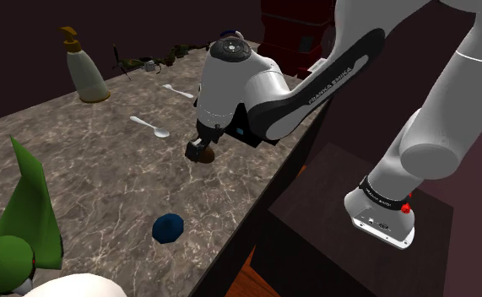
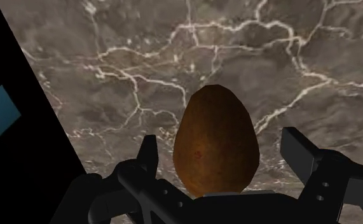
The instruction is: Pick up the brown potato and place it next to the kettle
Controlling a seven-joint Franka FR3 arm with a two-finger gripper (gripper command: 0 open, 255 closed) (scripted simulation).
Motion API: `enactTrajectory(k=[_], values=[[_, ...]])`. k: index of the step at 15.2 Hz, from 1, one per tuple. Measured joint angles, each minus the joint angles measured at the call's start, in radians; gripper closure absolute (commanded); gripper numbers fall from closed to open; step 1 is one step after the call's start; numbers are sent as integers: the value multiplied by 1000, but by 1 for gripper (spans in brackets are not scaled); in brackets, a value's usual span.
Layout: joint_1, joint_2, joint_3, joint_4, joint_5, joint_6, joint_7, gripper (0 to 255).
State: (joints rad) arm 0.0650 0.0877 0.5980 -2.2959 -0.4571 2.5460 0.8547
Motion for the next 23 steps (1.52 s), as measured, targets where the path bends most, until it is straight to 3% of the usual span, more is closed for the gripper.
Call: enactTrajectory(k=[3,9,10,20,23], values=[[4,44,-15,5,-57,24,39,0],[6,53,-18,8,-69,28,47,0],[6,53,-18,8,-69,28,47,255],[6,52,-18,8,-70,28,48,255],[2,31,-8,13,-36,9,22,255]])
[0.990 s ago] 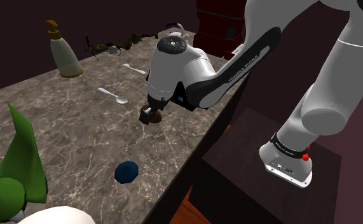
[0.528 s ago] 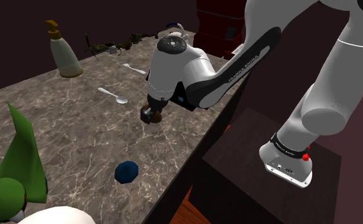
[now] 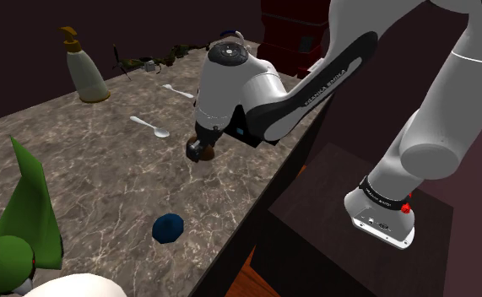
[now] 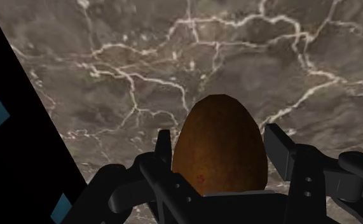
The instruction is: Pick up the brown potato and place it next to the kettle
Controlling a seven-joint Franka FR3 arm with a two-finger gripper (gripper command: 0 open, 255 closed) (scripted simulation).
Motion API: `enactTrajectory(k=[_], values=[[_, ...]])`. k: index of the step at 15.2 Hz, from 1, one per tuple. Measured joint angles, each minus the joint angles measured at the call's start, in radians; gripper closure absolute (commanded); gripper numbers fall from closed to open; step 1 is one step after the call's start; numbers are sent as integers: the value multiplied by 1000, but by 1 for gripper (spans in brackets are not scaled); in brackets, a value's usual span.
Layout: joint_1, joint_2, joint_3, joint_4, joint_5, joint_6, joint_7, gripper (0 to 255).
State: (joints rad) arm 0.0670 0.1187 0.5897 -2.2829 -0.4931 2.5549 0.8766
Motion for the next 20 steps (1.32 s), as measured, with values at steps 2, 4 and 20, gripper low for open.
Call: enactTrajectory(k=[2,4,20], values=[[-6,-24,8,2,35,-16,-29,255],[-10,-43,13,9,66,-35,-56,255],[-11,-189,19,89,263,-209,-223,255]])
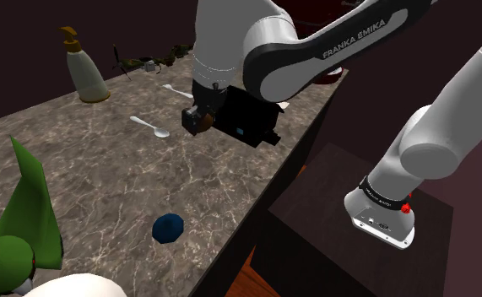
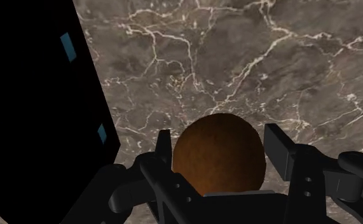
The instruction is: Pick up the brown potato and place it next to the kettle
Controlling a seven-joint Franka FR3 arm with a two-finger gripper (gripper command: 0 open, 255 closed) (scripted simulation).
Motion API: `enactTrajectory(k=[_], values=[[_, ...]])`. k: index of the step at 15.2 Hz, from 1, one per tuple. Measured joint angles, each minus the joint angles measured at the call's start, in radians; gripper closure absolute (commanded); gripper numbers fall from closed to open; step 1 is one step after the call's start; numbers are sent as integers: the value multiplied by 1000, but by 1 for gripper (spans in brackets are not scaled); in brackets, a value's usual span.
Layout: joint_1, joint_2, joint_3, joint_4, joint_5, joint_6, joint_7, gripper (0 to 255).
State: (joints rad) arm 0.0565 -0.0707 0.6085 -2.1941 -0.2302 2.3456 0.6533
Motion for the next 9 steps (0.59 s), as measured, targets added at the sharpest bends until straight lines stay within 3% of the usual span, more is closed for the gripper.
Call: enactTrajectory(k=[9], values=[[5,-56,-13,71,63,-110,-62,255]])
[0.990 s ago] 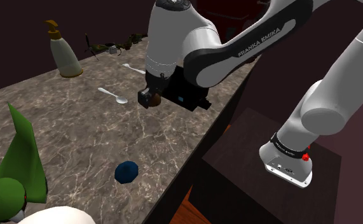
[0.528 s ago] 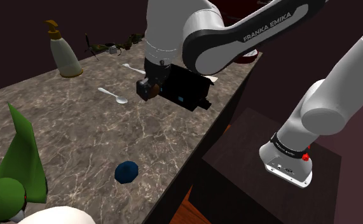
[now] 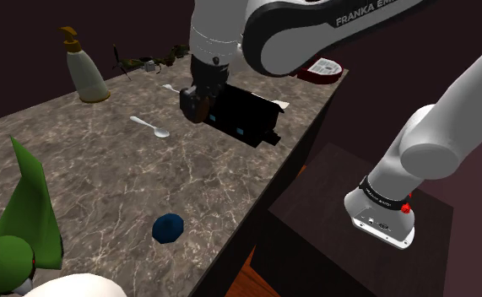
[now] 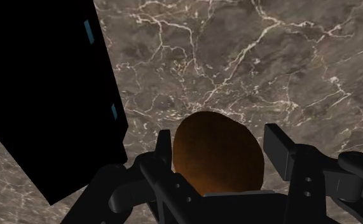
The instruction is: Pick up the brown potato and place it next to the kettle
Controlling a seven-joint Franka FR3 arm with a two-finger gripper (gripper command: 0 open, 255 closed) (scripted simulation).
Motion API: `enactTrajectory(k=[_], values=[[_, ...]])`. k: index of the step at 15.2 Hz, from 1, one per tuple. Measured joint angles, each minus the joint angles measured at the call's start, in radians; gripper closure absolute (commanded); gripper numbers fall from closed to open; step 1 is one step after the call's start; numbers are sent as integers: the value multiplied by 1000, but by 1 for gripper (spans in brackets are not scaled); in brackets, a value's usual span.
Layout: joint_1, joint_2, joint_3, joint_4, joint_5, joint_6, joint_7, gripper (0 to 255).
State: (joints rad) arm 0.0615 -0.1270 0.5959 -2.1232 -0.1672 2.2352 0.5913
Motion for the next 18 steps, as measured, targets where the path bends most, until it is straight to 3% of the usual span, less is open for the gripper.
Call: enactTrajectory(k=[18], values=[[-7,-48,-35,174,55,-205,-93,255]])
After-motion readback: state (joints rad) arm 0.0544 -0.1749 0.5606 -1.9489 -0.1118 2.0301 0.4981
